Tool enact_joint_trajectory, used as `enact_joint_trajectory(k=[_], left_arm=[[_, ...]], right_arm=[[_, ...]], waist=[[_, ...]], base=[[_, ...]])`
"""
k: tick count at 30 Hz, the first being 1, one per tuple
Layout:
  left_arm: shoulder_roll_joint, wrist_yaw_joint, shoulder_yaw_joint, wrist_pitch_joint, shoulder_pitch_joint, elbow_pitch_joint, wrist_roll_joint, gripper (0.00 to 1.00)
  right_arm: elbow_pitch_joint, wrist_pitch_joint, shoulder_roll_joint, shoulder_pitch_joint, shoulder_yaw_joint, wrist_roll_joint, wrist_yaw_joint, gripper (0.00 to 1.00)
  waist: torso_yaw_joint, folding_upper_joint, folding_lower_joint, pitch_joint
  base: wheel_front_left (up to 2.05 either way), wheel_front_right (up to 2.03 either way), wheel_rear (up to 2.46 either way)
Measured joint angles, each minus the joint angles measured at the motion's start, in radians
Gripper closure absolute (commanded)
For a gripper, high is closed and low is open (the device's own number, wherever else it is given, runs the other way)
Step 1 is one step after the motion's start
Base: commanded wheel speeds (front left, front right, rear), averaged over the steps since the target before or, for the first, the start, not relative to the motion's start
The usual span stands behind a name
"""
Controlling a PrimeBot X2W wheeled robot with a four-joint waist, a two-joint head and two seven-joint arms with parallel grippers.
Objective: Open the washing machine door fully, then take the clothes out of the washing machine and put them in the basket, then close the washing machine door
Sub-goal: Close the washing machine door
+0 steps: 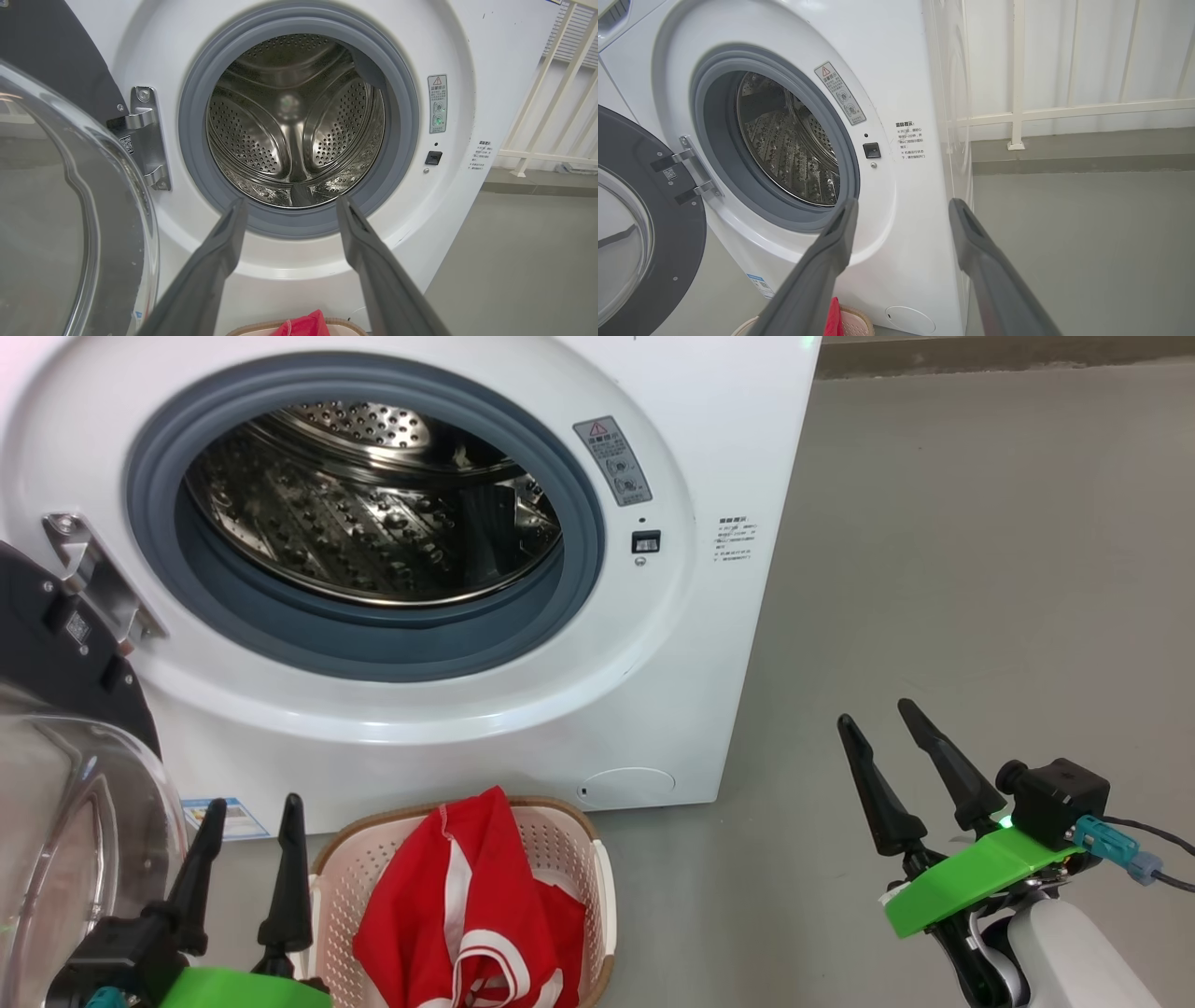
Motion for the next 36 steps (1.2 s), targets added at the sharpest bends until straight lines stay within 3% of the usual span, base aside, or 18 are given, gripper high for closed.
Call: enact_joint_trajectory(k=[15, 36], left_arm=[[0.0, -0.001, 0.0, -0.001, 0.001, -0.004, 0.0, 0.0], [0.0, -0.01, -0.002, -0.001, 0.003, -0.007, -0.004, 0.0]], right_arm=[[0.0, 0.0, 0.0, 0.0, 0.003, 0.0, 0.0, 0.0], [0.0, 0.0, 0.0, 0.001, 0.002, 0.0, 0.0, 0.0]], waist=[[-0.003, 0.0, 0.0, -0.002], [0.002, 0.0, 0.0, 0.009]], base=[[-0.09, 0.09, 0.0], [-1.02, 1.02, 0.0]])
